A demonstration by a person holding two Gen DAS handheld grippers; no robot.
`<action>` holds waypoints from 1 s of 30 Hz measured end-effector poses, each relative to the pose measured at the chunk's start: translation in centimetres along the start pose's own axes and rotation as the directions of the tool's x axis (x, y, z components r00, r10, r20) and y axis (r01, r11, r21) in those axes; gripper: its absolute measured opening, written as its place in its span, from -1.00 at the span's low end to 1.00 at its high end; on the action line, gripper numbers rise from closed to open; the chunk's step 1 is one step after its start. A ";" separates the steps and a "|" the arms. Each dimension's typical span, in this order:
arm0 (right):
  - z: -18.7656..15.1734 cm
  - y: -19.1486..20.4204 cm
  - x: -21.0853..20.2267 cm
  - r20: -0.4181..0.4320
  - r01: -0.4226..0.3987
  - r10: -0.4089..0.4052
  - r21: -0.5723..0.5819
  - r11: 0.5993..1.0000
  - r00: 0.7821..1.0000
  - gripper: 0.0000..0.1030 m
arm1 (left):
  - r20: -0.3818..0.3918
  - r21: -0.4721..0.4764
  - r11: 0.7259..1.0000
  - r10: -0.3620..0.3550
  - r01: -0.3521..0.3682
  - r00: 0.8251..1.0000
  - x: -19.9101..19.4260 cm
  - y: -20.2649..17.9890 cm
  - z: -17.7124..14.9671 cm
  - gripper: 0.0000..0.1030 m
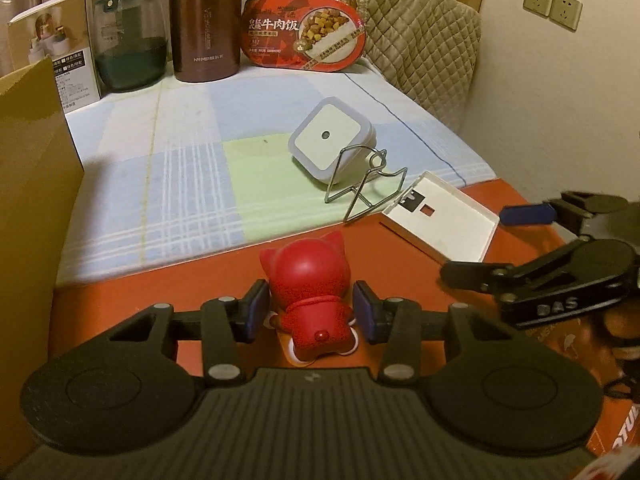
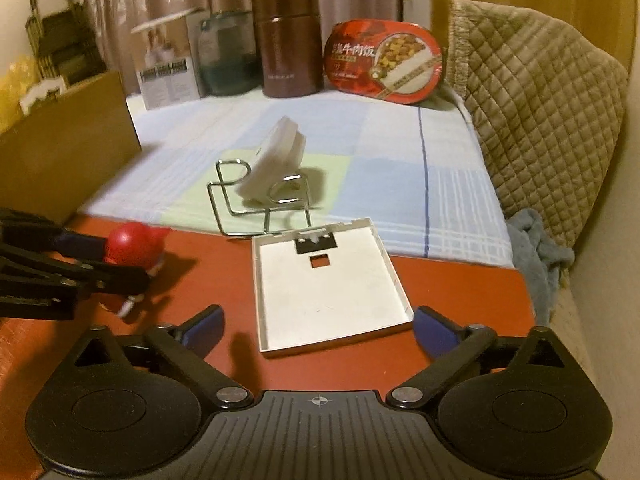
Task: Organize rigid objects
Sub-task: 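Hold the red figurine with the left tool while the right tool grasps the white square tray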
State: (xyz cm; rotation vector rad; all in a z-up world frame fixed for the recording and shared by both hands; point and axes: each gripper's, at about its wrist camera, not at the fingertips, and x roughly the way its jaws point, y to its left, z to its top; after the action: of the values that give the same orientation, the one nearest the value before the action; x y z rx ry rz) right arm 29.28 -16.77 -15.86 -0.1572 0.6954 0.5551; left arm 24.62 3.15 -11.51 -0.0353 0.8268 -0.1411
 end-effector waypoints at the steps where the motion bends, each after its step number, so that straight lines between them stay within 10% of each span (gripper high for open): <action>1: 0.0 0.0 0.4 0.002 0.014 -0.014 -0.016 1.000 1.000 0.93 | 0.004 -0.001 1.000 0.001 -0.001 1.000 0.0 0.0 -0.1 -0.19; 30: 1.1 -1.7 2.8 0.028 -0.004 0.005 -0.023 1.000 1.000 0.87 | -0.009 -0.026 0.999 -0.032 0.032 0.999 0.3 0.2 -1.2 -0.06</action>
State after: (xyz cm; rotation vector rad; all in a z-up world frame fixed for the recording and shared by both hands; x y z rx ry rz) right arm 32.58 -16.70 -16.90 -0.1691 0.6625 0.5686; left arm 23.93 3.29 -12.56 -0.0720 0.8376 -0.1611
